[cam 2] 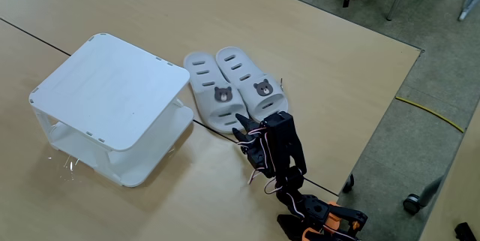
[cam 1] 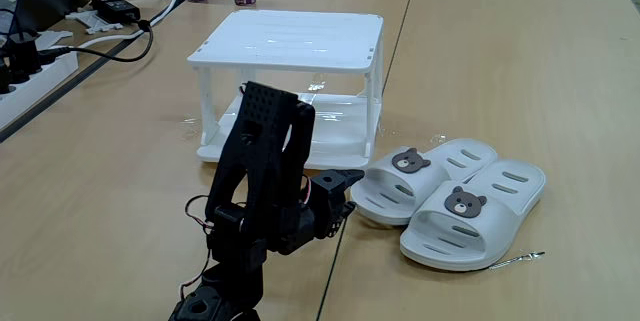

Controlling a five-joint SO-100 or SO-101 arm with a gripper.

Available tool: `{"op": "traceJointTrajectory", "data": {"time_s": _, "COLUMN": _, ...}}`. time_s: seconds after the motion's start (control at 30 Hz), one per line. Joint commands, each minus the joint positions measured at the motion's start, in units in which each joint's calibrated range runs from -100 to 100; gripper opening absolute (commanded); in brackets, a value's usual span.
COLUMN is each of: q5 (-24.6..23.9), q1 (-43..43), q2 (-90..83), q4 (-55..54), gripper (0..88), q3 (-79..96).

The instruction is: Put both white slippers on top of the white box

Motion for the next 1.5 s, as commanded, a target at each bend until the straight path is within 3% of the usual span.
{"op": "traceJointTrajectory", "data": {"time_s": 0.0, "q5": 0.4, "q1": 0.7, "q2": -9.0, "q4": -0.4, "gripper": 22.3, "q3": 8.5}}
{"op": "traceJointTrajectory", "data": {"time_s": 0.23, "q5": 0.4, "q1": 0.8, "q2": -10.3, "q4": -0.1, "gripper": 22.3, "q3": 7.5}}
{"op": "traceJointTrajectory", "data": {"time_s": 0.63, "q5": 0.4, "q1": 0.7, "q2": 9.3, "q4": 0.3, "gripper": 22.9, "q3": -18.7}}
{"op": "traceJointTrajectory", "data": {"time_s": 1.07, "q5": 0.4, "q1": 1.8, "q2": 18.5, "q4": 21.3, "gripper": 23.0, "q3": -53.4}}
{"op": "traceJointTrajectory", "data": {"time_s": 1.47, "q5": 0.4, "q1": 1.0, "q2": 18.3, "q4": 27.8, "gripper": 23.0, "q3": -60.0}}
